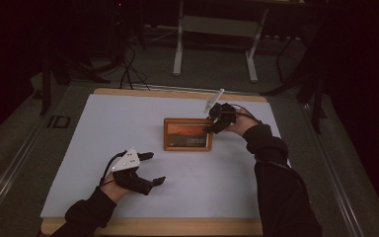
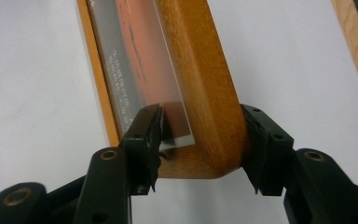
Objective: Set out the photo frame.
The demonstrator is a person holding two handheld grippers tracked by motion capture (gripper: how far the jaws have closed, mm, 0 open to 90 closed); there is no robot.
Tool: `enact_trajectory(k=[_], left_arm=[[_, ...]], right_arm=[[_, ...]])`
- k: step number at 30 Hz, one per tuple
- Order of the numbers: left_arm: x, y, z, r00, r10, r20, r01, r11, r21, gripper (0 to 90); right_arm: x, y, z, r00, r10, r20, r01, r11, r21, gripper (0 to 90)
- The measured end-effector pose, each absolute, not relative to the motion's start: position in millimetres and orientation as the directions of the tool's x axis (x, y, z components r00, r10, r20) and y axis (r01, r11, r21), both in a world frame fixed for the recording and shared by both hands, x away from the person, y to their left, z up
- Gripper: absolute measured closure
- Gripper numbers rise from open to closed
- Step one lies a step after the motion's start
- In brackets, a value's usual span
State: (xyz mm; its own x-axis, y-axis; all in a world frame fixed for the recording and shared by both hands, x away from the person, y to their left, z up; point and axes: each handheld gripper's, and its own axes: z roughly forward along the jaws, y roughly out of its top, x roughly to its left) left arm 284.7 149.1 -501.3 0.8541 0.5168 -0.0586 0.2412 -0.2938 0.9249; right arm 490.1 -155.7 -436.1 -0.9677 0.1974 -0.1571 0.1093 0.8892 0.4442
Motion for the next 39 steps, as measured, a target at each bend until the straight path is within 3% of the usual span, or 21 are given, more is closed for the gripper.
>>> enact_trajectory(k=[5, 7, 13, 18, 24, 39], left_arm=[[285, 149, -501, 0.853, 0.518, -0.06, 0.243, -0.293, 0.925, 6.7], [284, 149, -501, 0.855, 0.516, -0.061, 0.244, -0.295, 0.924, 6.7], [285, 149, -502, 0.855, 0.514, -0.065, 0.247, -0.294, 0.923, 6.6], [284, 148, -501, 0.856, 0.513, -0.058, 0.242, -0.299, 0.923, 6.6], [284, 148, -502, 0.855, 0.515, -0.062, 0.245, -0.296, 0.923, 6.7], [283, 148, -501, 0.857, 0.512, -0.055, 0.239, -0.301, 0.923, 6.6]], right_arm=[[486, -154, -437, -0.964, 0.194, -0.182, 0.1, 0.898, 0.428, 44.7], [484, -154, -434, -0.961, 0.207, -0.183, 0.106, 0.888, 0.448, 38.2], [480, -153, -424, -0.954, 0.227, -0.195, 0.107, 0.868, 0.484, 33.4], [476, -155, -414, -0.942, 0.264, -0.208, 0.118, 0.839, 0.532, 22.1], [468, -161, -401, -0.932, 0.312, -0.185, 0.141, 0.781, 0.608, 15.9], [426, -178, -396, -0.932, 0.33, -0.147, 0.125, 0.678, 0.724, 14.8]])
